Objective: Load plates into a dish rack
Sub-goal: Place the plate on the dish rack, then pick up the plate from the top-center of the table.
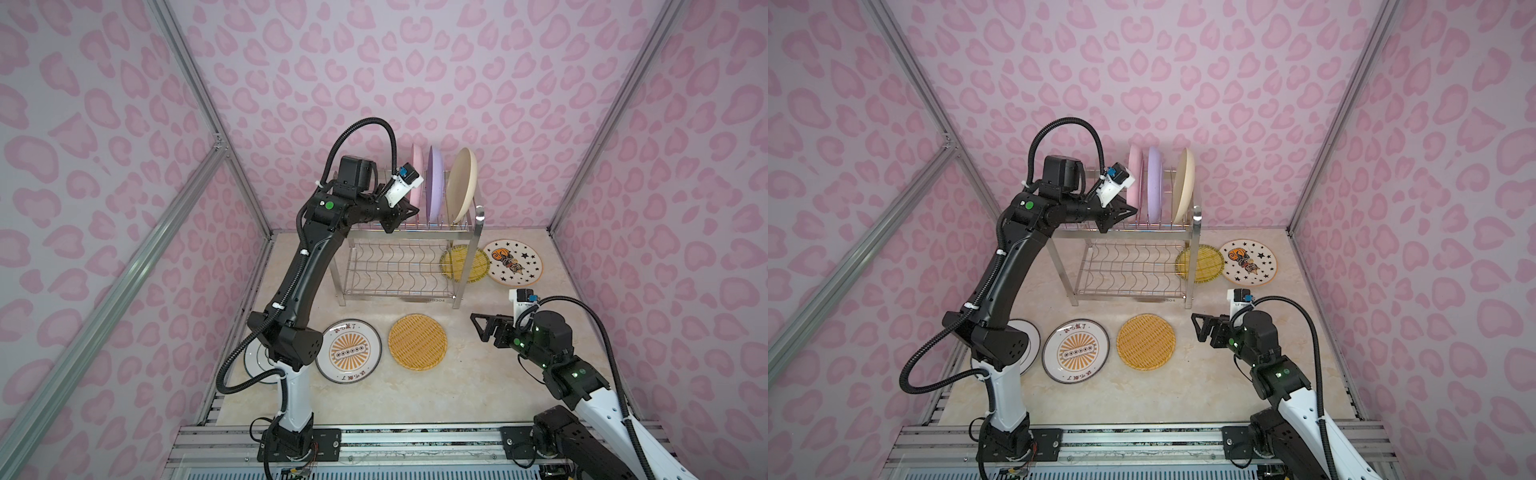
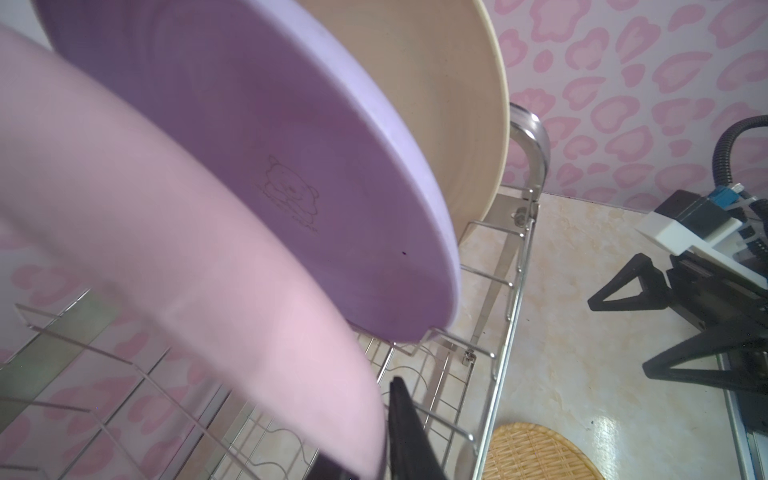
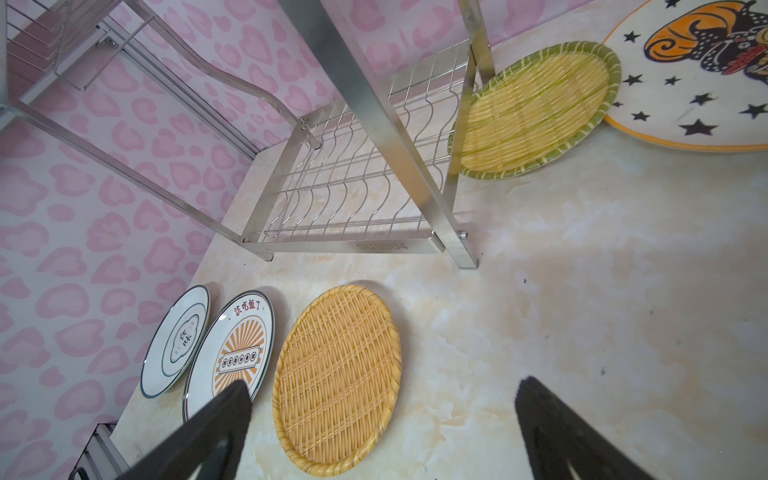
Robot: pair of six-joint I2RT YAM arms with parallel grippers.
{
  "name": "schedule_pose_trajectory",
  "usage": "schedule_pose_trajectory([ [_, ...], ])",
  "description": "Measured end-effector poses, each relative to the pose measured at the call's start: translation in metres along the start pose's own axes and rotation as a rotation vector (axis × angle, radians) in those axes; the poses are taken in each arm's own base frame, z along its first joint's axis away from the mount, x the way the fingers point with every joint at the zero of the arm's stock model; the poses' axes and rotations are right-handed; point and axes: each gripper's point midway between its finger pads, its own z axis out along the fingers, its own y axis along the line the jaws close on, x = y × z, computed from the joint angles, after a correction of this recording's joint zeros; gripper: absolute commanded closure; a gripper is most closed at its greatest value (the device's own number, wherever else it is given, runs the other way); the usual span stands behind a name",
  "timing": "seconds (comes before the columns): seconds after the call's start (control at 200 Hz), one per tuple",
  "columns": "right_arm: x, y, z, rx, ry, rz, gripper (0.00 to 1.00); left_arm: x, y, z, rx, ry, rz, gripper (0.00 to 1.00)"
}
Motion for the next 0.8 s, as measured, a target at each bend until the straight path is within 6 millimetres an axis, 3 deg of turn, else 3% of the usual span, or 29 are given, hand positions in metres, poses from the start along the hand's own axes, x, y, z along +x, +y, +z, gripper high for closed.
schedule_pose_trajectory([
  [0.205,-0.002,0.001,-0.003,-0.005,-0.011,-0.002,0.00,0.000,0.002,0.002,-0.005,-0.009,-0.005,0.67],
  [0.315,-0.003,0.000,-0.004,0.002,-0.020,-0.003,0.00,0.000,0.004,0.001,-0.020,-0.007,-0.004,0.65],
  [0.445,-0.003,0.000,-0.005,0.001,-0.020,-0.003,0.00,-0.001,0.002,-0.004,-0.026,-0.001,-0.007,0.46],
  [0.801,-0.003,-0.001,-0.009,0.013,-0.031,-0.001,0.00,-0.007,-0.014,-0.020,-0.021,0.006,-0.024,0.16],
])
